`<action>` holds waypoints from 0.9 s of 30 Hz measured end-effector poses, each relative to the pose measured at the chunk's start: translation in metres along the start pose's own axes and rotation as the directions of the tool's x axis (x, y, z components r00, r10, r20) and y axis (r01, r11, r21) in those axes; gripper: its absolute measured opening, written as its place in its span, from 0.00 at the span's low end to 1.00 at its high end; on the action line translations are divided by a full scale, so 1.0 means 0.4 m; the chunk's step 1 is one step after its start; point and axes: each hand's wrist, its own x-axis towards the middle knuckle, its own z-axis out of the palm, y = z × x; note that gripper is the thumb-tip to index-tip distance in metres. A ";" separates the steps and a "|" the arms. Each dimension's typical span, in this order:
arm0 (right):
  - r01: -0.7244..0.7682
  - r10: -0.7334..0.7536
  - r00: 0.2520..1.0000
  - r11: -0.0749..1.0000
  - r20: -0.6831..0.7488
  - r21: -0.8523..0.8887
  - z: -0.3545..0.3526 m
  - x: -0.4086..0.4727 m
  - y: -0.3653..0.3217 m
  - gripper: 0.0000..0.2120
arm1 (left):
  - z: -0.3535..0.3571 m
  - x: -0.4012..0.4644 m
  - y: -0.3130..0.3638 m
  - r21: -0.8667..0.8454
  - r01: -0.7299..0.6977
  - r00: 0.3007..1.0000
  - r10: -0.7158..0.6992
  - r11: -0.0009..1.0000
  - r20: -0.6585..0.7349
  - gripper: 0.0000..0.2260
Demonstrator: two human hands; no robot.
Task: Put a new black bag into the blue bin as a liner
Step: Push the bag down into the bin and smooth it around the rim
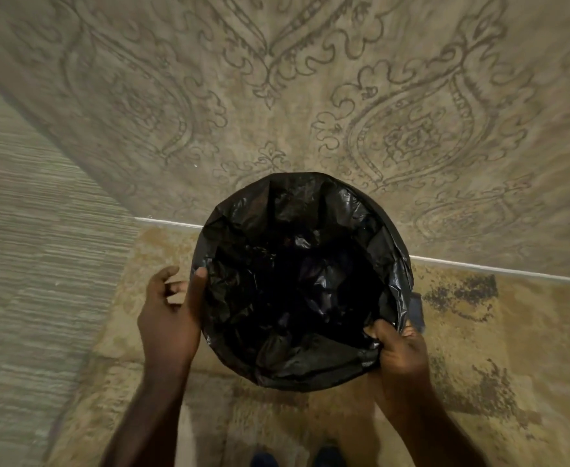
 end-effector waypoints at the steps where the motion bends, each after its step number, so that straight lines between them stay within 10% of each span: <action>1: 0.009 -0.009 1.000 1.000 0.020 -0.013 0.009 -0.001 -0.005 0.16 | -0.005 0.020 0.003 0.085 -0.076 0.997 0.076 0.993 0.007 0.21; 5: 0.044 -0.040 0.995 0.998 0.095 -0.039 0.056 -0.007 0.001 0.20 | -0.020 0.064 -0.004 0.229 -0.255 0.966 0.255 0.939 0.033 0.11; 27: -0.010 0.014 0.998 0.998 0.060 -0.057 0.473 0.119 0.498 0.19 | -0.208 0.511 -0.400 0.216 -0.198 0.978 0.207 0.956 -0.020 0.10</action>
